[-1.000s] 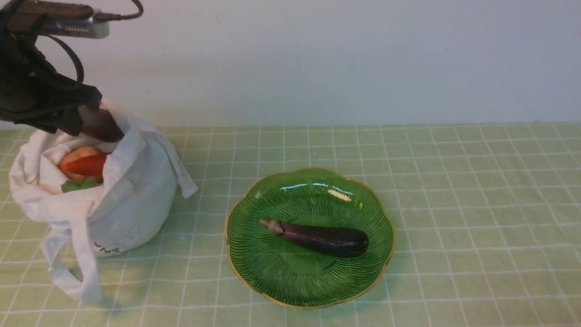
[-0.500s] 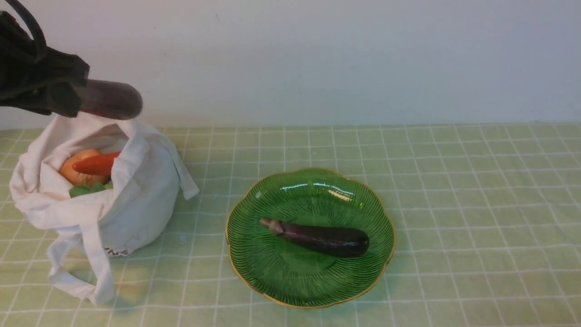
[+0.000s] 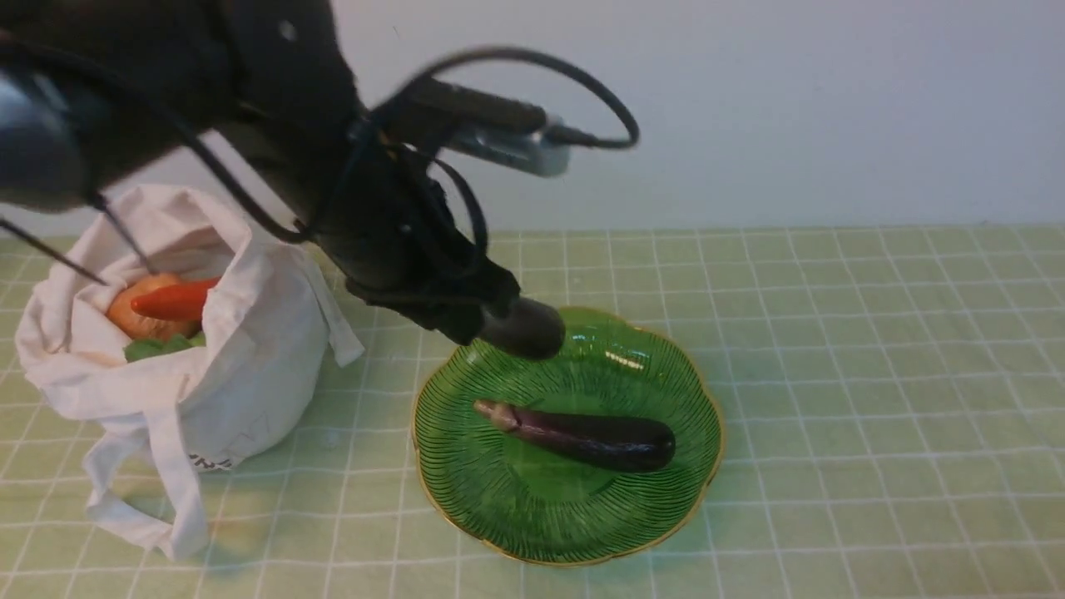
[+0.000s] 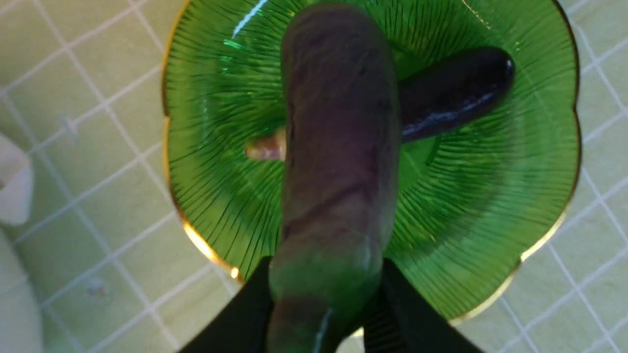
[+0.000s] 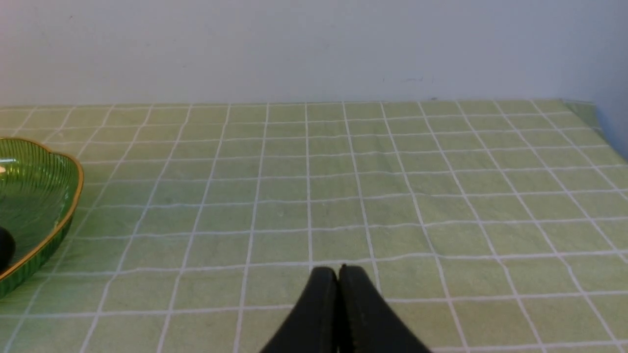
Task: Take vegetables from bag on green coffee tablecloth place on plate.
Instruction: 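Take the eggplant out of the bag and place it in the plate with the left gripper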
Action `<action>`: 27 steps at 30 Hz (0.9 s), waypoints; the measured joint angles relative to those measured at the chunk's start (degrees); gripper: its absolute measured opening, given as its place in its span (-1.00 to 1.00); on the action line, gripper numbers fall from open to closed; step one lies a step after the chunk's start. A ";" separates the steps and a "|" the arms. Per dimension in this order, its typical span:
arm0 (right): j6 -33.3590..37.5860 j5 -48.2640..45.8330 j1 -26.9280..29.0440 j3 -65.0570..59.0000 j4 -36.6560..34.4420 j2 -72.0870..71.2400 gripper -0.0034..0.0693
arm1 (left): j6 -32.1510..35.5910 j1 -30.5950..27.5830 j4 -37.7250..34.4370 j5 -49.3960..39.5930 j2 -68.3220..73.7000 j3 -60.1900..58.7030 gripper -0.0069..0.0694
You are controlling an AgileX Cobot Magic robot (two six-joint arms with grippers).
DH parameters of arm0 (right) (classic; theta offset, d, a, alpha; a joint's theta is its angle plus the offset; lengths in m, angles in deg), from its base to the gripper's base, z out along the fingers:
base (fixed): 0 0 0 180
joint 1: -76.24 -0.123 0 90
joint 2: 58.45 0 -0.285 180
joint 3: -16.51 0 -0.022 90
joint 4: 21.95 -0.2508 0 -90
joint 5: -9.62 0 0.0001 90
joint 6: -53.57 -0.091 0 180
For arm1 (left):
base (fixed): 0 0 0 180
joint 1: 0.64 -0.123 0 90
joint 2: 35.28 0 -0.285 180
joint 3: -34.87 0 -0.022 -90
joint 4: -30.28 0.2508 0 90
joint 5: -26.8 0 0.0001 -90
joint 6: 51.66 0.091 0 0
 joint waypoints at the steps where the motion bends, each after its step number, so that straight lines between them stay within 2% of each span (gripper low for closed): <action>1: 0.00 0.00 0.00 0.00 0.00 0.00 -0.95 | 0.38 0.46 -0.17 1.97 1.76 0.00 -0.33; 6: 0.00 0.00 0.00 0.00 0.00 0.00 -0.95 | 2.88 3.03 -2.33 10.16 6.67 0.00 -0.33; 14: 0.00 0.00 0.00 0.00 0.00 0.00 -0.95 | 5.52 3.91 -3.17 12.94 10.49 0.00 -0.29; 21: 0.00 0.00 0.00 0.00 -0.07 0.00 -0.95 | 4.63 3.91 1.98 11.96 10.49 0.00 0.34; 25: 0.00 0.00 0.00 0.00 -0.07 0.00 -0.95 | 2.61 3.91 7.48 9.51 10.12 0.00 0.54; 27: 0.00 0.00 0.00 0.00 -0.07 0.00 -0.95 | -1.57 3.91 14.05 6.25 8.86 0.00 0.60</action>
